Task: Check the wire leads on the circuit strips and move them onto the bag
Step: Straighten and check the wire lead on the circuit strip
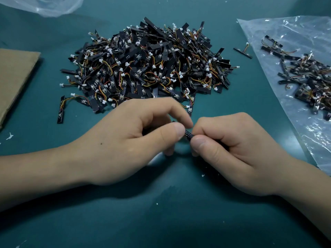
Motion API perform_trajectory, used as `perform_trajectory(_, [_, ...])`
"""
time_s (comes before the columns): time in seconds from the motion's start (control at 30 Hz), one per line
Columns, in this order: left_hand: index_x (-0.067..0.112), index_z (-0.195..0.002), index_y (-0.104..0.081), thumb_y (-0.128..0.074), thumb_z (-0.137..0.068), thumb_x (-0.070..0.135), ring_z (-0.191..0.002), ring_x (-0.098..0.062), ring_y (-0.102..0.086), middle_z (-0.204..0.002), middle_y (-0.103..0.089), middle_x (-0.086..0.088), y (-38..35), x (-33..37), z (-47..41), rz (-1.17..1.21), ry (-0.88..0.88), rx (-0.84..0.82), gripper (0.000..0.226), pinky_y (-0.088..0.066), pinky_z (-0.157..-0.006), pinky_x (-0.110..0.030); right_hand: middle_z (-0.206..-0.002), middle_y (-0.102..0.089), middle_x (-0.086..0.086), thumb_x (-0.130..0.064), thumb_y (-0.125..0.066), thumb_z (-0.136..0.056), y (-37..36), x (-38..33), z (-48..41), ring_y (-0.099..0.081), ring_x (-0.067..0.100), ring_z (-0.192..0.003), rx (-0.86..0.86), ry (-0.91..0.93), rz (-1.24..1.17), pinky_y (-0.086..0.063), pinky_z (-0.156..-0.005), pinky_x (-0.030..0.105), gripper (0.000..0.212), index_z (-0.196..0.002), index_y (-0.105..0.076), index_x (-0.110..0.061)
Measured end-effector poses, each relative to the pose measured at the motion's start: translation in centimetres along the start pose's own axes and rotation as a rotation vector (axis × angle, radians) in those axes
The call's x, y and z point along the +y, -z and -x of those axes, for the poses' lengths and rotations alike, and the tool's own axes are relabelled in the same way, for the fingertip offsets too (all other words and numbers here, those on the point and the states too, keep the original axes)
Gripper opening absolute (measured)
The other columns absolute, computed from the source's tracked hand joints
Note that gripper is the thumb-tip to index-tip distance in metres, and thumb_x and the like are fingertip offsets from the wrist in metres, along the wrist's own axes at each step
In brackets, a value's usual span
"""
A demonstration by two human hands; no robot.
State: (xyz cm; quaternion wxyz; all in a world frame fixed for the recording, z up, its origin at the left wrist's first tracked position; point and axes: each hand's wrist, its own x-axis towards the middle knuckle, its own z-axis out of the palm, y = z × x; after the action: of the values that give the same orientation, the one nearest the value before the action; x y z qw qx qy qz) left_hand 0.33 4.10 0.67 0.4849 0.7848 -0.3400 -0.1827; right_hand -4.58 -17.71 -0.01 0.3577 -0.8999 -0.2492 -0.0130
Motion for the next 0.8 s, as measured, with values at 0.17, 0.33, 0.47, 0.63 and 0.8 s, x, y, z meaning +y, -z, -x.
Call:
perform_trajectory(0.17, [0.031,-0.080,-0.069,-0.051,-0.099,0.034,-0.051,-0.008,-0.054,-0.068,-0.068,0.010,-0.1,0.0,0.0,-0.113,-0.030,0.032,0.027,-0.040,-0.049,-0.017,-0.061,-0.047,-0.012,-0.031,-0.047,-0.100,0.1,0.0,-0.1,-0.046,0.010,-0.057,-0.006,-0.020,0.016,-0.040,-0.054,0.032,0.027,-0.079,-0.061,-0.020])
perform_trajectory(0.33, [0.026,-0.080,-0.070,-0.050,-0.096,0.038,-0.052,-0.016,-0.055,-0.068,-0.070,0.008,0.1,0.3,0.0,-0.040,-0.011,0.035,0.029,-0.044,-0.050,-0.031,-0.061,-0.043,-0.011,-0.031,-0.051,-0.099,0.1,-0.2,-0.2,-0.043,0.012,-0.057,-0.015,-0.013,-0.052,-0.034,-0.055,0.025,0.021,-0.078,-0.050,-0.029])
perform_trajectory(0.47, [0.004,-0.074,-0.069,-0.054,-0.092,0.024,-0.052,0.002,-0.054,-0.061,-0.065,0.000,-0.5,0.6,0.2,0.112,0.026,0.059,0.030,-0.040,-0.053,-0.007,-0.059,-0.042,-0.004,-0.028,-0.051,-0.098,0.0,-0.1,-0.2,-0.041,0.015,-0.057,-0.003,-0.026,-0.049,-0.033,-0.054,0.024,0.028,-0.073,-0.054,-0.016])
perform_trajectory(0.63, [0.003,-0.073,-0.068,-0.055,-0.089,0.022,-0.053,0.005,-0.054,-0.059,-0.062,0.006,-0.7,1.0,0.4,0.145,0.042,0.074,0.028,-0.039,-0.055,-0.004,-0.058,-0.043,-0.008,-0.028,-0.052,-0.096,0.1,-0.3,-0.2,-0.042,0.012,-0.055,0.015,-0.024,-0.059,-0.033,-0.054,0.022,0.023,-0.074,-0.051,-0.028])
perform_trajectory(0.8, [0.005,-0.073,-0.070,-0.054,-0.087,0.026,-0.054,-0.002,-0.051,-0.063,-0.066,-0.005,-0.7,1.1,0.4,0.017,0.039,0.068,0.030,-0.039,-0.055,-0.010,-0.057,-0.047,-0.007,-0.029,-0.052,-0.095,0.0,-0.3,-0.2,-0.046,0.013,-0.056,-0.007,-0.041,-0.028,-0.038,-0.053,0.030,0.024,-0.072,-0.057,-0.024])
